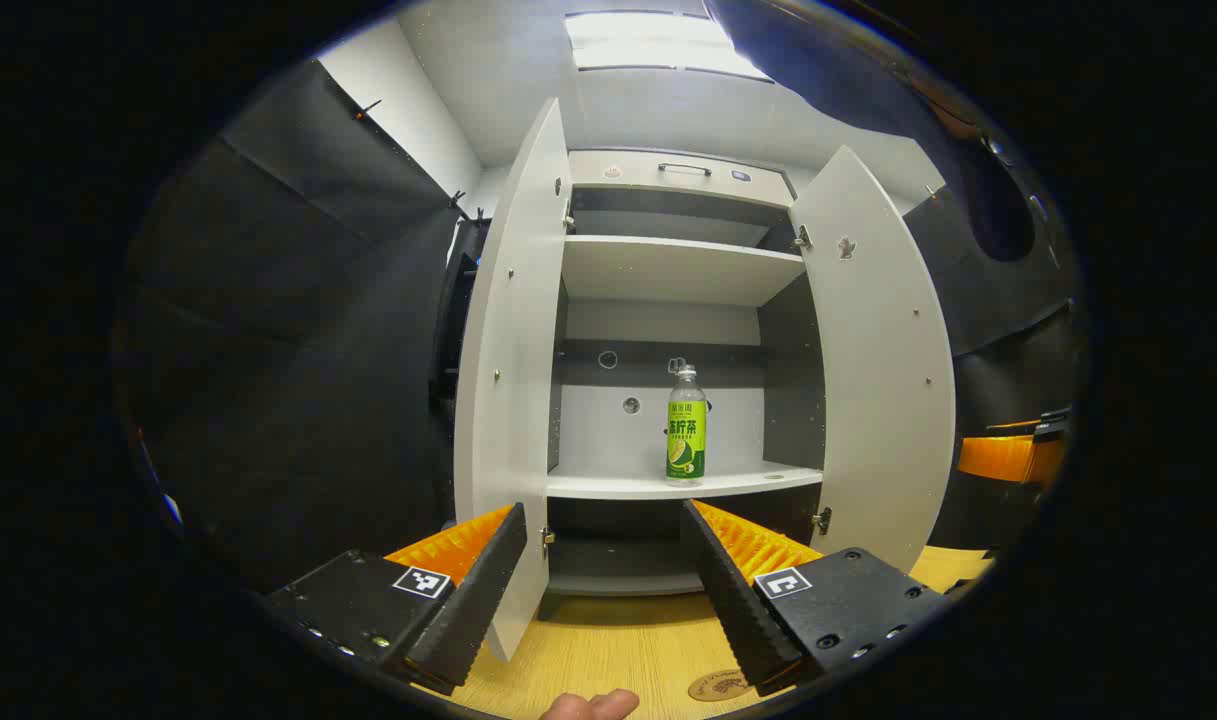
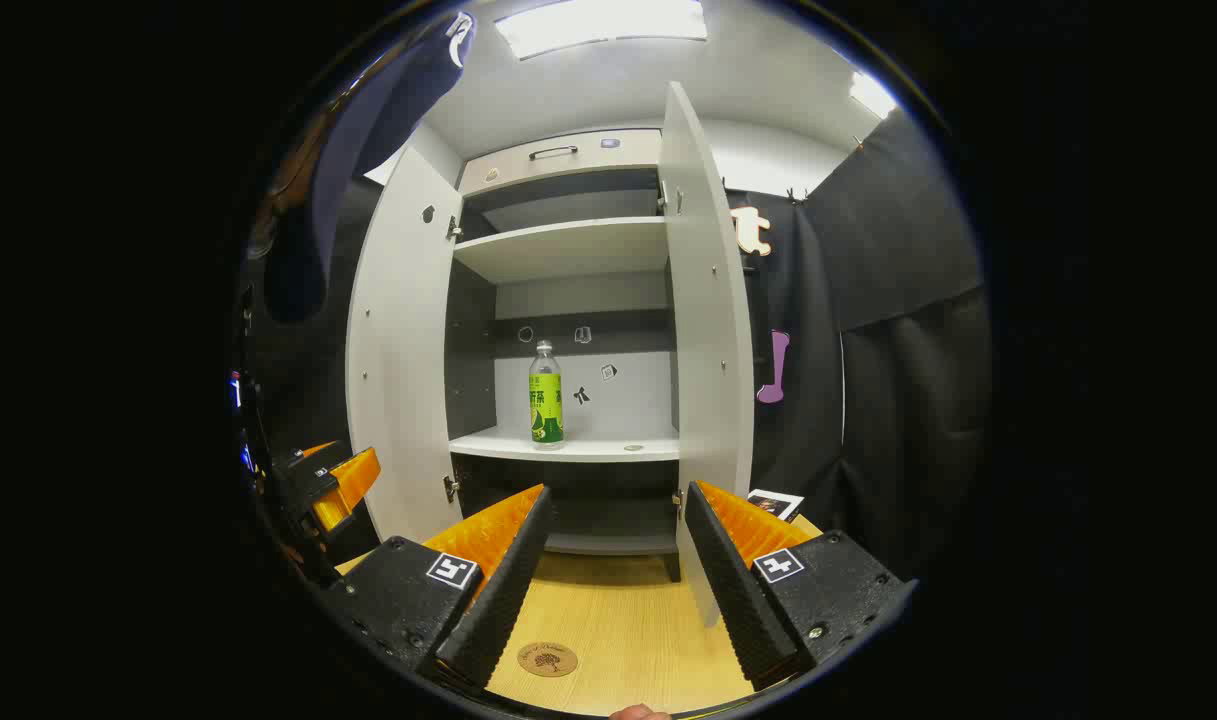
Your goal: Grasp the bottle in the cabinet with the left hand and place it on the coaster, then close the right door with the right hand and the left door with the left hand.
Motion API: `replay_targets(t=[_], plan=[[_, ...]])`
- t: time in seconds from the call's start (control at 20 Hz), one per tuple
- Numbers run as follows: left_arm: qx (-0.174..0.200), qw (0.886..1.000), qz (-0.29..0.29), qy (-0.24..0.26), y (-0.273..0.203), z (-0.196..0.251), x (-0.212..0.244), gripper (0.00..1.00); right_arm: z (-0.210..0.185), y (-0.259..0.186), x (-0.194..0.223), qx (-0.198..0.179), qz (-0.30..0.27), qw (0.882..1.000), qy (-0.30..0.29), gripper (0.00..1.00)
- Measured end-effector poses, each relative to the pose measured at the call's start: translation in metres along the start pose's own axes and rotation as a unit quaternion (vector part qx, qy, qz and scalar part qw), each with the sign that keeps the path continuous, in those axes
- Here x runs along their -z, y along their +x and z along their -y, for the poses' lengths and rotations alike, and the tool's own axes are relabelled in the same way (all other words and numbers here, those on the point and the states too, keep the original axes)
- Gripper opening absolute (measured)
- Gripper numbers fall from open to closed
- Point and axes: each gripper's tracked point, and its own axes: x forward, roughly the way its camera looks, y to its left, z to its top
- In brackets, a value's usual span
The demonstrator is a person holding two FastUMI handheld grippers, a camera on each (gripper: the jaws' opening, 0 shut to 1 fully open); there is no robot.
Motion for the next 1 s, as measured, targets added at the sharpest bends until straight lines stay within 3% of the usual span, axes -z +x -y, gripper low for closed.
replay_targets(t=[0.15,0.2,0.25,0.35,0.4,0.45,1.0], plan=[[-0.003,1.0,0.002,0.003,0.001,-0.004,0.0,0.99,0.003,0.0,0.001,0.007,0.001,1.0,0.006,0.82],[-0.004,1.0,0.003,0.003,0.002,-0.005,-0.001,0.95,0.003,0.0,0.001,0.007,0.0,1.0,0.007,0.82],[-0.004,1.0,0.002,0.002,0.003,-0.005,0.0,0.99,0.004,0.0,0.002,0.008,0.0,1.0,0.008,0.82],[-0.004,1.0,-0.002,0.003,0.005,-0.005,0.002,0.99,0.006,0.0,0.004,0.012,-0.002,1.0,0.004,0.82],[-0.004,1.0,-0.001,0.008,0.005,-0.005,0.003,0.95,0.007,0.001,0.003,0.013,-0.002,1.0,0.004,0.82],[-0.003,1.0,0.0,0.011,0.007,-0.005,0.003,0.99,0.007,0.002,0.003,0.014,-0.002,1.0,0.004,0.82],[0.015,1.0,-0.009,0.001,0.025,0.004,0.01,0.95,0.012,0.011,0.002,0.026,0.001,1.0,0.005,0.82]])
